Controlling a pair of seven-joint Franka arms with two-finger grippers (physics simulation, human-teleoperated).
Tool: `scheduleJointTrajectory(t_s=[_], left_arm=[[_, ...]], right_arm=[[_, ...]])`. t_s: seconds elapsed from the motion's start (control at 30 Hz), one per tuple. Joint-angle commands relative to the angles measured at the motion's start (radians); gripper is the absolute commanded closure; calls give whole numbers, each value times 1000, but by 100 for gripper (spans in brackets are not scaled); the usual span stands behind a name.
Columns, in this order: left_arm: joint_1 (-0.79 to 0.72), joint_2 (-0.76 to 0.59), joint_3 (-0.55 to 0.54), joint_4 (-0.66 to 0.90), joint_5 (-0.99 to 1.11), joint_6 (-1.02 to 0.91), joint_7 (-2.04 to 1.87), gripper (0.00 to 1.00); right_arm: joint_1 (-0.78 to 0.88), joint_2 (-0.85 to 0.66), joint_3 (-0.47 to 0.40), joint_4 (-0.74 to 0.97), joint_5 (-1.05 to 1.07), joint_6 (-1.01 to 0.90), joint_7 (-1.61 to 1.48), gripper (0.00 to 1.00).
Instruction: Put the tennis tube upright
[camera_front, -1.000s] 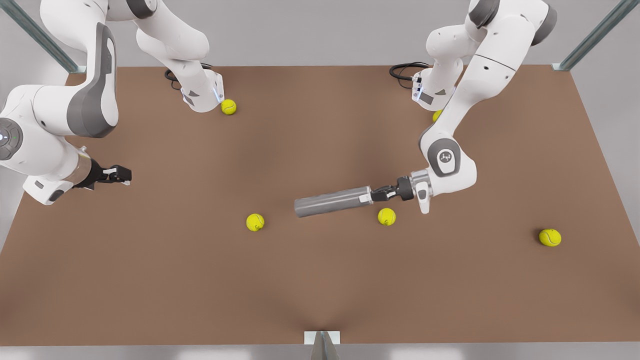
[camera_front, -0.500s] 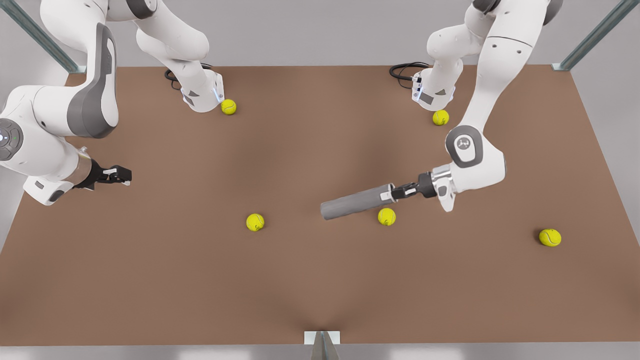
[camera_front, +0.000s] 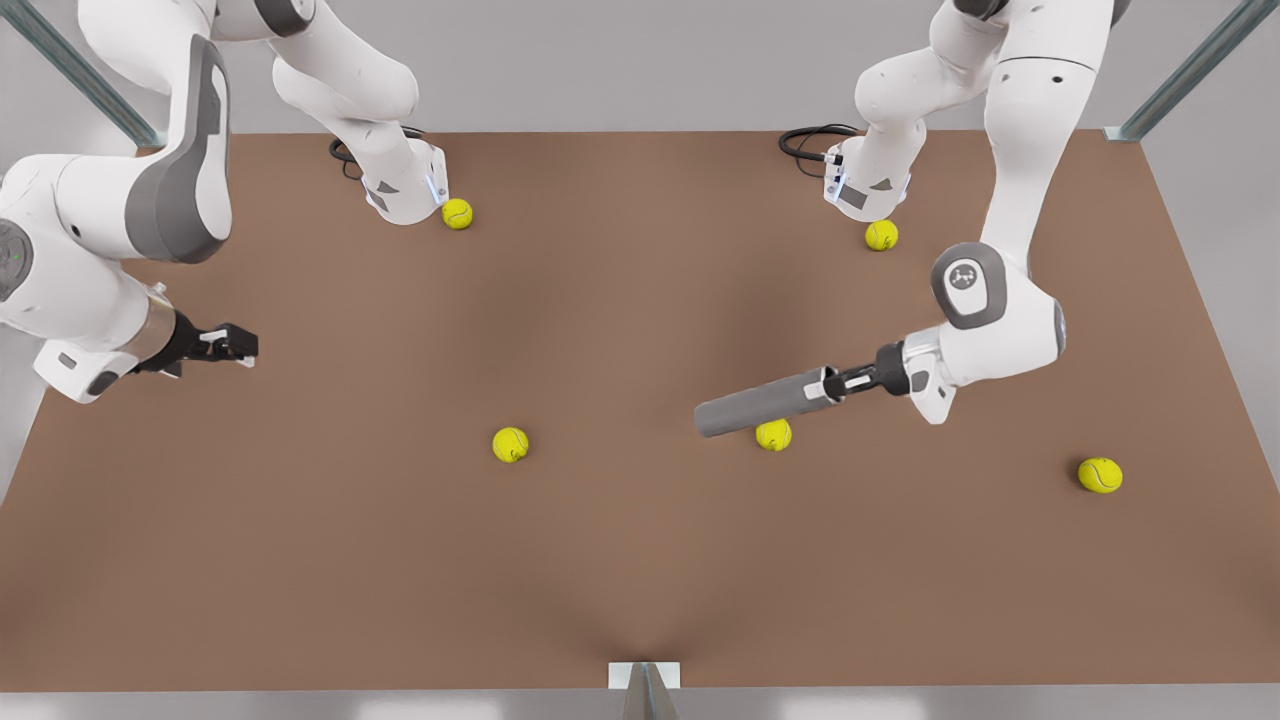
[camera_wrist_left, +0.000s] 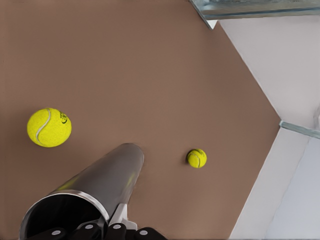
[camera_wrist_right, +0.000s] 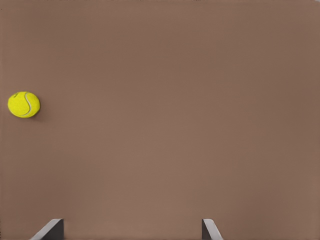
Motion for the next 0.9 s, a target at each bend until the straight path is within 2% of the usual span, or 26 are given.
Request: scheduleJointTrajectory(t_s=[0.0,0.27,0.37,0.73,0.87], left_arm=[[2,0,0,5,58,-2,1,79],[2,-15,0,102,258,-123,-137,79],[2,-17,3,108,261,-134,-137,79],[-3,-15,0,192,500,-218,-198,79],[-4,-12,-3,201,580,-224,-200,79]], right_arm=[[2,0,7,0,-1,0,0,0],[-13,52,14,-2,85,5,-2,0],[-18,52,8,0,83,15,0,0],[-23,40,16,3,48,62,-35,0],[-35,54,14,71,46,89,-26,0]])
